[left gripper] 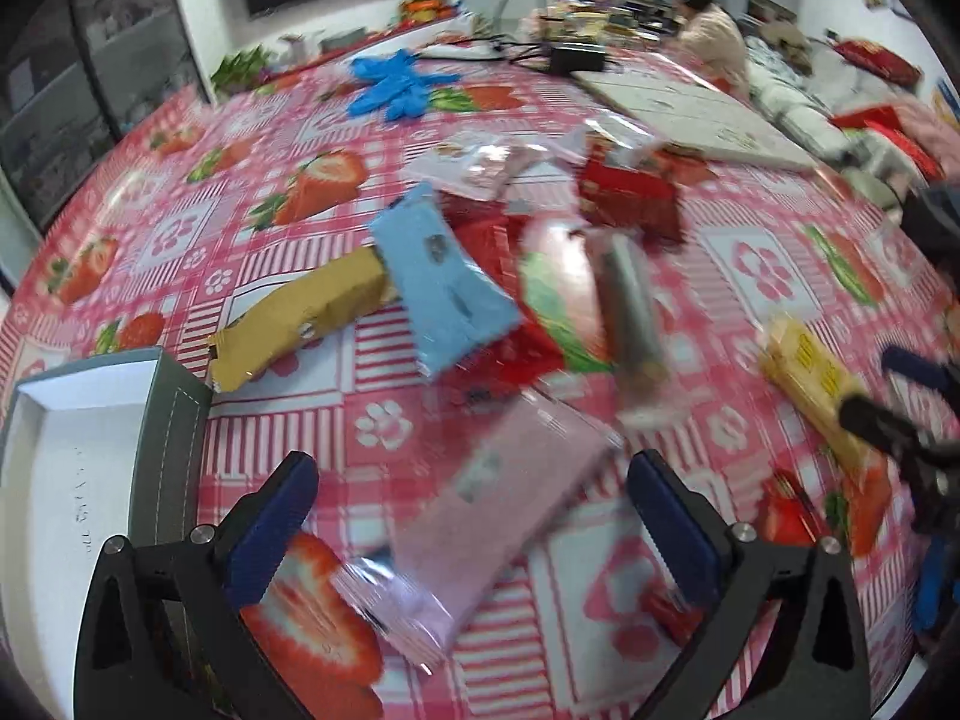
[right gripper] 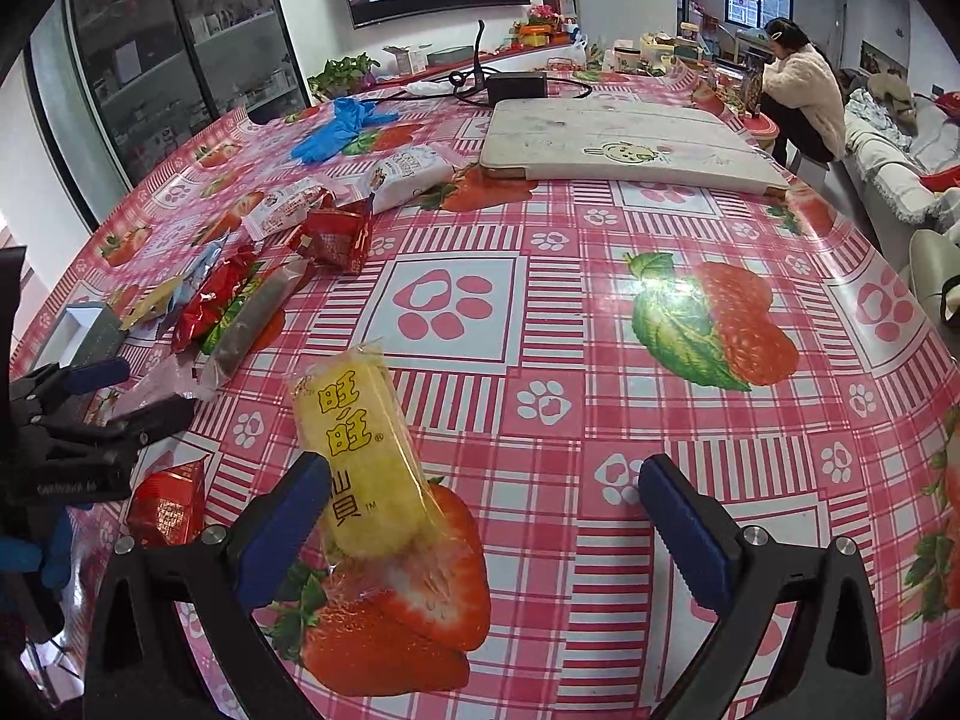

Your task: Organize snacks

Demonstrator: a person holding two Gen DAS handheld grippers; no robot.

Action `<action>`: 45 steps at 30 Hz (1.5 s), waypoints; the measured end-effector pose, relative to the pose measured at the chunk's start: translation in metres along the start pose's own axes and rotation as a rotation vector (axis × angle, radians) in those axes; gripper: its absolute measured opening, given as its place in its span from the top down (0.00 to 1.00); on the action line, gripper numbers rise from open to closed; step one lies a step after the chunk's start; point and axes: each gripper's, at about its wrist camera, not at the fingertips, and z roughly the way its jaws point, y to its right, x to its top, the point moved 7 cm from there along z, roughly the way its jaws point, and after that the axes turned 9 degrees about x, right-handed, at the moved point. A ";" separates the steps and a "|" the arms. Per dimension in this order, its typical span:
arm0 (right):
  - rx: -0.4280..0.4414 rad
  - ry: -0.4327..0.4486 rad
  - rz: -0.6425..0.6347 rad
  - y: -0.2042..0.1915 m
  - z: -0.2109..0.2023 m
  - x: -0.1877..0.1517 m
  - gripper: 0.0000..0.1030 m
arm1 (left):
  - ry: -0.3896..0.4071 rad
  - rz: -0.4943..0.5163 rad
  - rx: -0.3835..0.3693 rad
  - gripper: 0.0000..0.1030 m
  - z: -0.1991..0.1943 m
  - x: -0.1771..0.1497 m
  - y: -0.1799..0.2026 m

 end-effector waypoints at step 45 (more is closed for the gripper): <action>0.188 -0.107 -0.127 -0.099 -0.031 0.022 0.63 | 0.108 -0.204 -0.030 0.75 -0.106 -0.029 -0.046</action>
